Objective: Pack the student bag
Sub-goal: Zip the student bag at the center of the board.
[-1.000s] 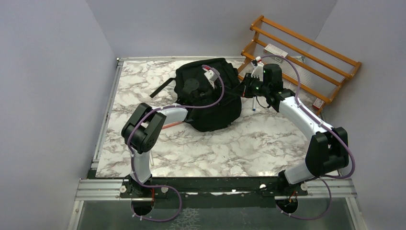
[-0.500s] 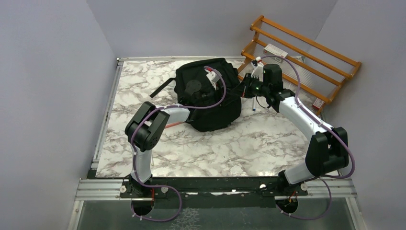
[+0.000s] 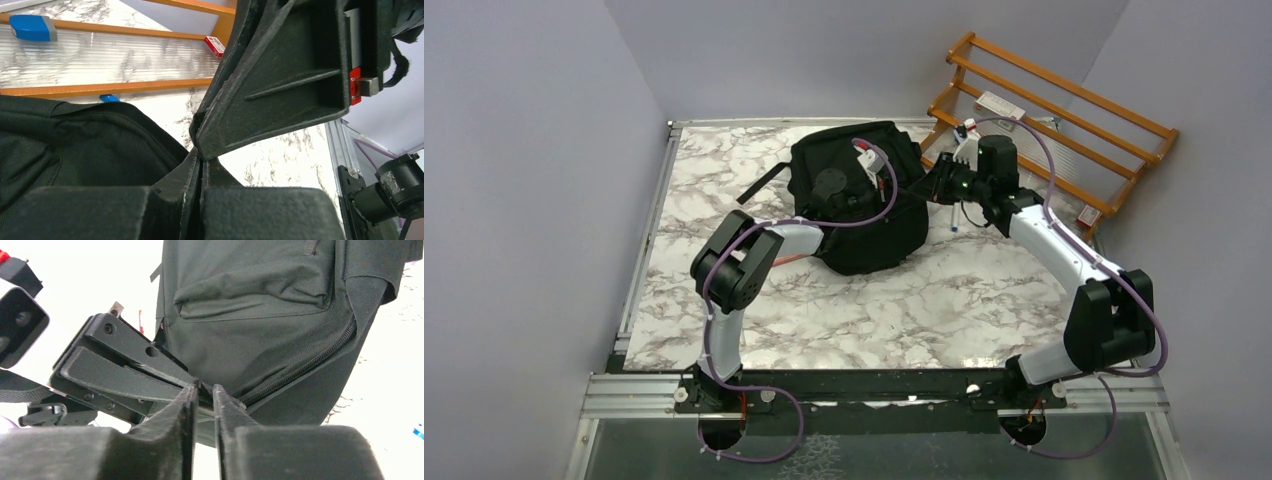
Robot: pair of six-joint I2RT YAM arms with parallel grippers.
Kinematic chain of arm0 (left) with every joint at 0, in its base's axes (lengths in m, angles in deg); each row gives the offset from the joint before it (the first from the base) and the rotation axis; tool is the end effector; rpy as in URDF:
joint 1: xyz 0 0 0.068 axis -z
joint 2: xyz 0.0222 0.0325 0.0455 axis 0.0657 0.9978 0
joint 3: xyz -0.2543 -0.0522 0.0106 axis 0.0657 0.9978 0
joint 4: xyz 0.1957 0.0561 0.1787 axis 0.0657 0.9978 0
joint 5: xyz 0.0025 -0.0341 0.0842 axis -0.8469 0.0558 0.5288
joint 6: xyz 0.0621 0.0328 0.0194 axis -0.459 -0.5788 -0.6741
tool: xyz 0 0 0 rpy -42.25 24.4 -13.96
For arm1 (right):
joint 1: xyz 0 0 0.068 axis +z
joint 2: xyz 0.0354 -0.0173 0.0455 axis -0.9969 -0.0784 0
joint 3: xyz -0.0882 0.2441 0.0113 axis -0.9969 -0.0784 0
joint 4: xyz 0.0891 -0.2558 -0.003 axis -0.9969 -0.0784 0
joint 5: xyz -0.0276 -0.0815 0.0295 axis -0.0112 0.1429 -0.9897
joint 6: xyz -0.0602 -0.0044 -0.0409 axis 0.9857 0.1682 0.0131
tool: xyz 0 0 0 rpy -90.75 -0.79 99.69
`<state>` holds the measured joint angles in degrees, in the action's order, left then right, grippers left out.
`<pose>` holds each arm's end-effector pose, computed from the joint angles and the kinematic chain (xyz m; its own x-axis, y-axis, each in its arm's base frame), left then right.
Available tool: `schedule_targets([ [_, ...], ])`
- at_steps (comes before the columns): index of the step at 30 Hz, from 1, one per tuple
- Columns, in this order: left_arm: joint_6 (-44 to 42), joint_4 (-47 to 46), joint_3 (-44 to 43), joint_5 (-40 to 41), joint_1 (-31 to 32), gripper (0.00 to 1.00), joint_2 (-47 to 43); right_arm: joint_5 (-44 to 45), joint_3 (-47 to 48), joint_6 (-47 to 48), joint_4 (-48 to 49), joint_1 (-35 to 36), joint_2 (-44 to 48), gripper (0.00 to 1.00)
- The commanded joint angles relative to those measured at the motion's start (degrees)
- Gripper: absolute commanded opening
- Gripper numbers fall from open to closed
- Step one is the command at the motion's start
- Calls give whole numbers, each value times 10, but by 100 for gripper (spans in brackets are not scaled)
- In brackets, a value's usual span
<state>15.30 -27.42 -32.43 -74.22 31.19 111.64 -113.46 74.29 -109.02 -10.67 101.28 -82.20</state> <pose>0.3524 -0.2906 0.2009 -0.3500 -0.1991 -0.9154 0.8843 0.2522 -0.3930 0.3480 0.1286 0.2666 -0.6786 0.2141 -0.7026 -0.3895 0.7061 0.5914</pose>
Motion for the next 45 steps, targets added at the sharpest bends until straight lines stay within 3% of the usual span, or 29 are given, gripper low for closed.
schedule_targets([
  [1,6,-43,-17,-16,1,0,3,55,-9,-6,7,3,50,27],
  [5,-6,-43,-6,-20,1,0,-3,183,-29,-28,-8,3,90,43],
  [11,-24,-43,1,-33,1,0,-9,285,-9,-73,-78,-3,66,53],
  [15,-37,-44,5,-50,1,0,-13,260,40,-101,-131,-17,1,56],
  [30,-48,-43,23,-59,1,0,-20,77,86,-123,-69,-33,-125,55],
  [35,-49,-43,27,-59,1,0,-23,59,93,-113,-78,-33,-148,46],
  [44,-56,-31,44,-70,1,0,-47,65,104,-98,-90,-46,-159,2],
  [45,-60,-26,46,-75,1,0,-51,61,104,-97,-88,-49,-159,1],
])
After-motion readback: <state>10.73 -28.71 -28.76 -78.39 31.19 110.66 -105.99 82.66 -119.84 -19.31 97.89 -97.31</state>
